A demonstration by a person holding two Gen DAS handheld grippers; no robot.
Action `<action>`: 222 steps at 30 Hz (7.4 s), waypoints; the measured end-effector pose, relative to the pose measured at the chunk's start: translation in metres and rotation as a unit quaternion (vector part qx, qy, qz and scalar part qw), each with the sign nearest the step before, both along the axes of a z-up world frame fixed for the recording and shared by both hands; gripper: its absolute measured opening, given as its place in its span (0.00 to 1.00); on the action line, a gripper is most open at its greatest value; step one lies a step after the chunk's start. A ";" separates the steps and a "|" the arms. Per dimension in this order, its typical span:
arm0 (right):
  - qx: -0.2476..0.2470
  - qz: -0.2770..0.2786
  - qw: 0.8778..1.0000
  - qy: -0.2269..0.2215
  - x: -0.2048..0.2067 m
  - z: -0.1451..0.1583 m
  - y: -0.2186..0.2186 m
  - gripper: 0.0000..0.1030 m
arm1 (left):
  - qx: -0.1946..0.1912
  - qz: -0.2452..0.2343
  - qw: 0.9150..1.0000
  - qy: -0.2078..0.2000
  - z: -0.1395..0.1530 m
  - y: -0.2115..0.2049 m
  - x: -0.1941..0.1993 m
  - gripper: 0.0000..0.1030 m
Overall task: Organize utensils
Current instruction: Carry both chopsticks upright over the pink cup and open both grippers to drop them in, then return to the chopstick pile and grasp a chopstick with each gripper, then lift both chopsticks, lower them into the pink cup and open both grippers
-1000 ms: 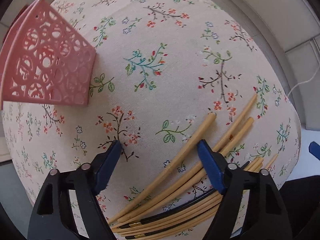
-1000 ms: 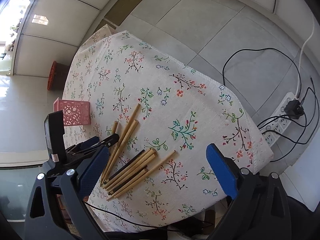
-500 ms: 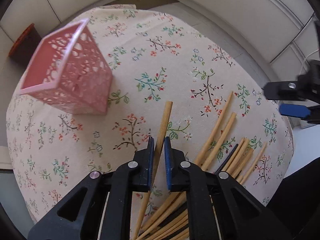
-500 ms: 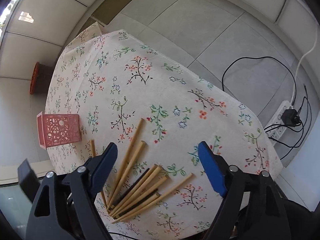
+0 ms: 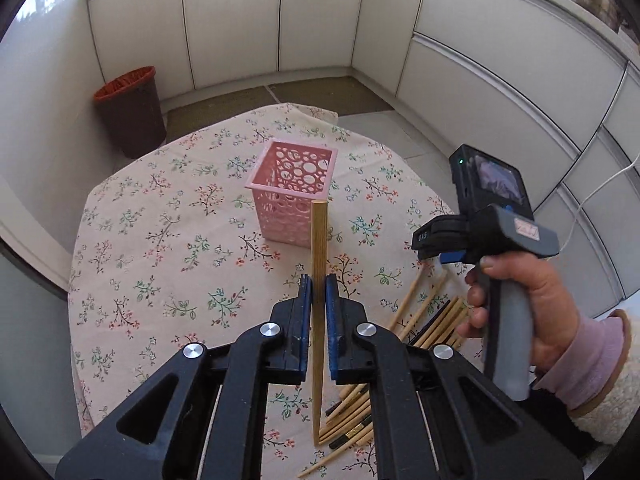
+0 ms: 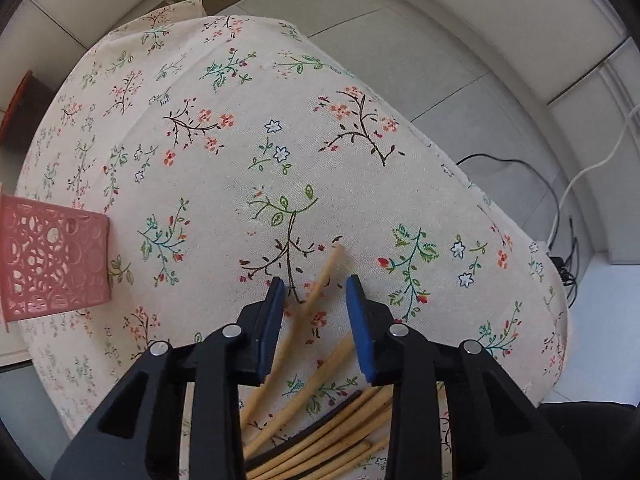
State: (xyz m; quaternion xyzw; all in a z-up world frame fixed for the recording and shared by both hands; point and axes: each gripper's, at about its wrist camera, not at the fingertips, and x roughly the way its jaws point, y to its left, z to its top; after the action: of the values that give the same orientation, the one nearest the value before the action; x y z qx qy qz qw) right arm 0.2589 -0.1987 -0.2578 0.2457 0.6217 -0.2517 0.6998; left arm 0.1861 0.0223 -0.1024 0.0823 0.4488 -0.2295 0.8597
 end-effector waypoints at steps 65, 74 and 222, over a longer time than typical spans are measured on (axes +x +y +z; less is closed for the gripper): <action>0.003 0.211 0.913 -0.349 0.053 0.267 0.042 0.07 | -0.157 0.170 0.966 -0.113 0.113 0.018 0.084 0.21; 0.005 0.216 0.917 -0.336 0.047 0.251 0.033 0.28 | -0.145 0.155 0.971 -0.110 0.115 0.009 0.078 0.23; 0.088 0.039 0.956 -0.277 -0.058 0.161 0.000 0.06 | -0.105 0.042 0.994 -0.006 0.057 0.006 0.012 0.06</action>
State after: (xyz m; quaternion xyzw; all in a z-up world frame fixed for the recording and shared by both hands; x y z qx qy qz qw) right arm 0.2008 -0.1987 -0.0963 0.3419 0.4324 -0.0908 0.8294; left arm 0.1983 0.0280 -0.0456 -0.0261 0.4199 -0.2392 0.8751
